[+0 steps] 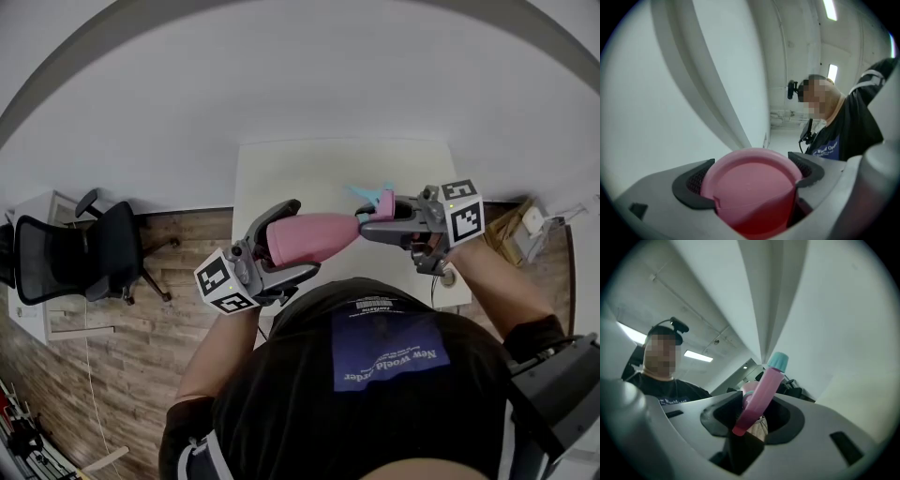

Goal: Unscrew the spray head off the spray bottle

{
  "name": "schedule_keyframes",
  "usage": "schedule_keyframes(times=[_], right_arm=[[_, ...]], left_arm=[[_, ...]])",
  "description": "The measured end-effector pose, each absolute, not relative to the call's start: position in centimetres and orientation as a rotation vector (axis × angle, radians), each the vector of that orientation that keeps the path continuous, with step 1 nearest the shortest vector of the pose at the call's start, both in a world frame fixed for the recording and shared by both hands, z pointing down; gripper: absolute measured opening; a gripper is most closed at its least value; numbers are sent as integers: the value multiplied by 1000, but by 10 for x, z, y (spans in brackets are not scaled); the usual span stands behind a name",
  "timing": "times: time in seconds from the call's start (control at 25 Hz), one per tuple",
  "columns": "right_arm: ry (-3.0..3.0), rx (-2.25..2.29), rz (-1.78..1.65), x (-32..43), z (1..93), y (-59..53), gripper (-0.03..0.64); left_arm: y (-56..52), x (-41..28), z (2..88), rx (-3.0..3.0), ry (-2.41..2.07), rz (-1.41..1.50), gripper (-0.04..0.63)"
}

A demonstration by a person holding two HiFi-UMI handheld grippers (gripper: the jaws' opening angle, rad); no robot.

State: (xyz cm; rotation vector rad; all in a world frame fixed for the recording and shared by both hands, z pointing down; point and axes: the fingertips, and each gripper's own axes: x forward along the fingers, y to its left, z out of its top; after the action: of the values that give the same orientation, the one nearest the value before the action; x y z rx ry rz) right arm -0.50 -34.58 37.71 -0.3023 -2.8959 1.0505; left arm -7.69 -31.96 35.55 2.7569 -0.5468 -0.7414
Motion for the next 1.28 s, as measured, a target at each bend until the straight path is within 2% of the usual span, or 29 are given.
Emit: schedule_keyframes(times=[0.44, 0.84, 1.0, 1.28], right_arm=[[-3051, -318, -146, -13, 342, -315, 129], [-2637, -283, -941, -10, 364, -304, 129], [-2590, -208, -1031, -12, 359, -312, 129], [-2751, -163, -799, -9, 358, -314, 132]], left_arm=[[-334, -92, 359, 2301, -317, -952, 491], [-347, -95, 376, 2029, -187, -992, 489], [-350, -97, 370, 2060, -199, -1010, 489], [-345, -105, 369, 2151, -255, -1057, 491]])
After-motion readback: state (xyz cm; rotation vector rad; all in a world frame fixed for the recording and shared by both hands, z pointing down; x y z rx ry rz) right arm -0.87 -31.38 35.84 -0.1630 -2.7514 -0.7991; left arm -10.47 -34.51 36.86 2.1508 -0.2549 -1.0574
